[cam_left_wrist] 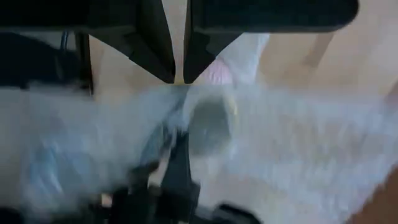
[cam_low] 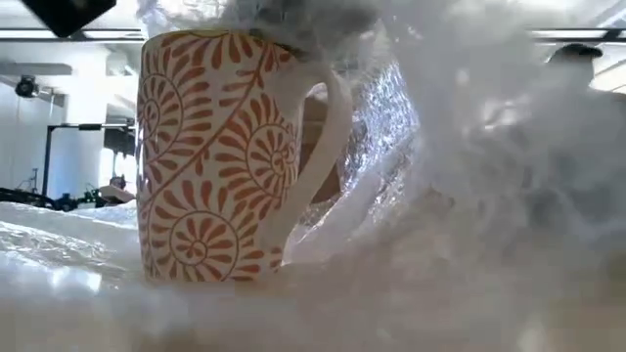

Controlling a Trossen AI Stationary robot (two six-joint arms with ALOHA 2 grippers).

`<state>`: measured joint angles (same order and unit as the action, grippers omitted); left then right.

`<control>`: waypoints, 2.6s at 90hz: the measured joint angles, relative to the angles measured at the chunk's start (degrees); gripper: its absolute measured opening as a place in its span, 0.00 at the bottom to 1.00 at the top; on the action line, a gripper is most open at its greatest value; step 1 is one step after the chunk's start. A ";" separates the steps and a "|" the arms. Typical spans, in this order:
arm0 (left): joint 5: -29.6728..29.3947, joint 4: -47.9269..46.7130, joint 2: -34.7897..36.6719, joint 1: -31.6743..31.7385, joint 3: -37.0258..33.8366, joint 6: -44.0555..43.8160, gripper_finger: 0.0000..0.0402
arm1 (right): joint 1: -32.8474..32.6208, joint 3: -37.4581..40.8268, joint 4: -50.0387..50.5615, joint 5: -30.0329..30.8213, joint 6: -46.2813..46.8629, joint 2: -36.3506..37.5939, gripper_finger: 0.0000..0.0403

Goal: Wrap mug
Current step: Wrap the yellow mug with a bubble wrap

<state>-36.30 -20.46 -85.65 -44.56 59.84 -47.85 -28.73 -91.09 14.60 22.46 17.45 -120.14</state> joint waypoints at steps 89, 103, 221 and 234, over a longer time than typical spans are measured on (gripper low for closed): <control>5.99 10.36 -9.79 6.15 -1.38 3.84 0.01 | -1.17 -5.52 44.73 -1.43 12.59 8.70 0.31; 6.96 10.87 -9.77 6.17 -1.38 3.86 0.00 | -1.16 -1.84 29.82 -1.44 7.89 8.80 0.19; 23.11 -5.54 -5.81 1.48 13.26 1.90 0.00 | 2.94 -4.11 11.49 -9.00 -1.10 -0.22 0.00; 12.84 -4.08 -8.05 4.86 12.41 5.30 0.00 | 3.17 -4.09 11.35 -9.00 -1.59 -0.23 0.00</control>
<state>-23.45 -24.53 -93.70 -39.69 72.25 -42.54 -25.55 -95.18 25.95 13.46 15.86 -120.36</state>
